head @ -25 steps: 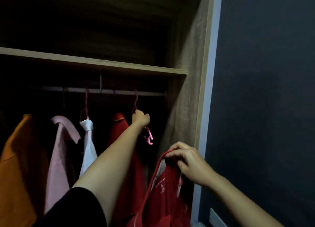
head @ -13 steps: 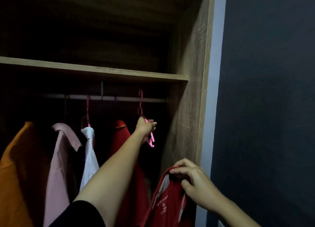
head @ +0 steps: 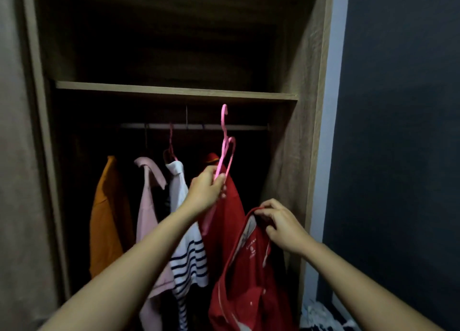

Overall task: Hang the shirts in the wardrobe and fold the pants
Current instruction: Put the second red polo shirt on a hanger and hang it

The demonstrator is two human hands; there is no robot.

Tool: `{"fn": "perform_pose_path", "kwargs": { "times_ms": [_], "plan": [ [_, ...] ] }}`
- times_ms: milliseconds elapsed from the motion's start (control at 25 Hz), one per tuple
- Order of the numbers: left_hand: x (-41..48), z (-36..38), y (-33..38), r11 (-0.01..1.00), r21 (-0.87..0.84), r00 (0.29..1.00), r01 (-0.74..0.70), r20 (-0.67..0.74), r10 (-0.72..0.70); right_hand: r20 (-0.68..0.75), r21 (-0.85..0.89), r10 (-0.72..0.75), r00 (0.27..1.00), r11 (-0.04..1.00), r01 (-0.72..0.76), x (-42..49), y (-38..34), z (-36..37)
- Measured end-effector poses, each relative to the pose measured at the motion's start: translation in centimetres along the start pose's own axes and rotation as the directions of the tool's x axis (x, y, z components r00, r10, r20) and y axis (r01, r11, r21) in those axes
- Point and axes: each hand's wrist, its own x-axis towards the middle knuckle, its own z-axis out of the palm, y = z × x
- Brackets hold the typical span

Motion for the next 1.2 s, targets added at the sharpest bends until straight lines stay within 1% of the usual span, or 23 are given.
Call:
{"fn": "perform_pose_path", "kwargs": {
  "times_ms": [80,160,240,320,360,480,600,680,760,840,880,920,960,1000,1040,1080,1160,1200],
  "plan": [
    [-2.8,-4.6,-0.4,0.996,0.086,1.0,0.014,-0.009,-0.013,-0.014,-0.024,0.044,0.999,0.999,-0.044,0.4,-0.8,0.0],
    [-6.4,-9.6,-1.0,0.973,0.23,1.0,-0.002,-0.024,0.008,-0.001,-0.047,0.102,0.995,0.994,-0.102,0.9,-1.4,-0.1],
    [-10.3,-14.3,-2.4,0.957,0.289,0.998,0.038,-0.057,-0.022,0.031,-0.064,0.169,0.985,0.984,-0.166,1.0,-1.9,0.1],
    [-13.9,-18.4,-4.4,0.967,0.236,0.991,0.098,-0.115,-0.073,0.081,-0.095,0.221,0.972,0.972,-0.213,0.9,-2.5,0.5],
    [-15.4,-20.2,-5.3,0.971,0.213,0.99,0.11,-0.114,-0.087,0.101,-0.108,0.234,0.967,0.969,-0.223,0.9,-2.9,0.8],
    [-18.8,-24.3,-6.6,0.982,0.176,0.997,0.073,-0.009,-0.073,0.131,-0.125,0.235,0.963,0.968,-0.219,0.9,-5.2,1.2],
    [-19.9,-24.5,-6.8,0.964,0.263,0.999,-0.037,0.04,0.028,0.171,-0.174,0.143,0.975,0.978,-0.113,0.9,-9.7,1.7],
    [-19.9,-22.9,-6.9,0.936,0.332,0.993,-0.119,0.033,0.115,0.206,-0.191,0.025,0.978,0.981,0.015,1.0,-13.9,2.4],
    [-20.1,-20.4,-7.1,0.922,0.336,0.981,-0.194,0.039,0.192,0.232,-0.161,-0.104,0.967,0.976,0.144,1.0,-17.9,3.0],
    [-20.2,-18.6,-7.6,0.911,0.327,0.961,-0.253,-0.019,0.274,0.244,-0.144,-0.206,0.948,0.959,0.246,1.0,-20.9,2.4],
    [-20.2,-18.4,-8.0,0.916,0.307,0.953,-0.258,-0.075,0.293,0.219,-0.149,-0.258,0.941,0.944,0.293,1.1,-21.6,1.5],
    [-20.2,-18.5,-8.2,0.93,0.274,0.948,-0.247,-0.131,0.29,0.162,-0.174,-0.311,0.937,0.925,0.337,1.2,-21.7,0.5],
    [-20.1,-18.8,-8.5,0.943,0.237,0.941,-0.234,-0.189,0.281,0.098,-0.245,-0.367,0.925,0.892,0.38,1.4,-21.5,-0.5],
    [-19.8,-19.2,-8.3,0.952,0.206,0.935,-0.227,-0.227,0.273,0.06,-0.352,-0.4,0.914,0.849,0.395,1.6,-20.9,-1.5],
    [-19.1,-19.6,-8.1,0.954,0.187,0.925,-0.233,-0.259,0.277,0.055,-0.455,-0.402,0.914,0.805,0.382,1.9,-20.2,-2.3],
    [-18.6,-19.9,-7.4,0.95,0.204,0.917,-0.238,-0.276,0.289,0.054,-0.519,-0.386,0.921,0.777,0.356,2.0,-19.6,-2.7],
    [-18.2,-19.3,-6.8,0.915,0.343,0.866,-0.212,-0.367,0.338,0.018,-0.529,-0.371,0.928,0.785,0.324,2.1,-18.7,-2.6],
    [-18.6,-18.5,-6.4,0.913,0.366,0.832,-0.182,-0.437,0.341,-0.003,-0.518,-0.367,0.93,0.796,0.313,2.1,-18.5,-2.5]
  ]
}}
